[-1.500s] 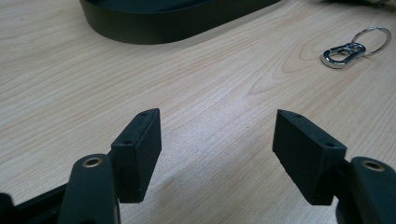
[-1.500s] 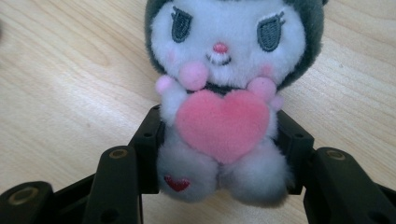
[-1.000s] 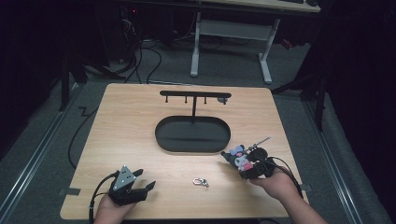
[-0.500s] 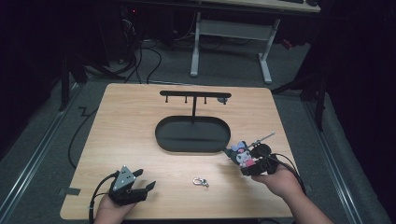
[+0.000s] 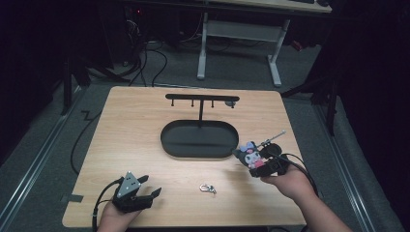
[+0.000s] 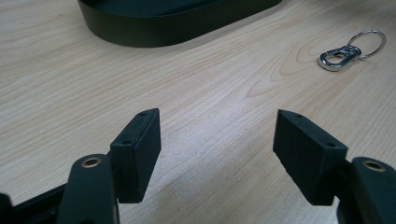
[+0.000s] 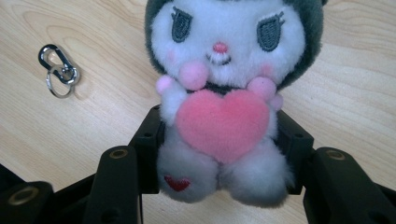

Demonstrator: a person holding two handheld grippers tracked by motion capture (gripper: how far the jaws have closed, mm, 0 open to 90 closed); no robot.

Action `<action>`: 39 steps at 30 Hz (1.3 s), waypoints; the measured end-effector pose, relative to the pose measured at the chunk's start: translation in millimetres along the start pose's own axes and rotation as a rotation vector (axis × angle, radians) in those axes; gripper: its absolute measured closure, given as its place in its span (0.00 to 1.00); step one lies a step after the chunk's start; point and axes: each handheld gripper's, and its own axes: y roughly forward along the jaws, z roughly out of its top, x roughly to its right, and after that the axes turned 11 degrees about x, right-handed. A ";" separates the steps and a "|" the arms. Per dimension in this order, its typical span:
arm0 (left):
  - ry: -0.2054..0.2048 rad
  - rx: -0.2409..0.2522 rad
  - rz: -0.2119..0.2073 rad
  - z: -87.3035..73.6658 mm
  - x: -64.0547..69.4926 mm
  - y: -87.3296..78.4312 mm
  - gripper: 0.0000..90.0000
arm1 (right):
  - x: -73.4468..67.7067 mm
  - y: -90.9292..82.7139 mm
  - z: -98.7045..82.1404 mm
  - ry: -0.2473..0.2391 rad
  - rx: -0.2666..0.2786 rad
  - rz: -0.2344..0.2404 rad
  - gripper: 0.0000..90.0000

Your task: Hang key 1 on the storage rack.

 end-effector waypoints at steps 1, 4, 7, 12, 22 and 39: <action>0.000 0.001 0.000 0.0 -0.1 0.0 0.37 | -0.3 -1.8 1.8 0.001 -0.002 0.000 0.54; 0.000 -0.003 0.000 -0.4 -1.0 0.1 0.37 | -0.7 -5.6 6.1 0.004 0.003 -0.003 0.54; 0.000 0.001 0.003 -0.4 -1.5 -0.3 0.37 | -0.8 -9.2 10.9 0.003 0.006 -0.005 0.54; -0.004 0.004 0.001 -0.1 -1.8 -0.8 0.37 | -1.5 -15.4 20.0 0.000 0.006 -0.002 0.54; 0.000 -0.002 -0.002 0.0 -1.1 -0.4 0.37 | -3.6 -25.1 34.1 -0.005 0.031 -0.001 0.55; 0.001 -0.001 -0.003 -0.1 -1.5 -0.9 0.37 | -4.2 -38.8 60.6 -0.008 0.054 -0.002 0.58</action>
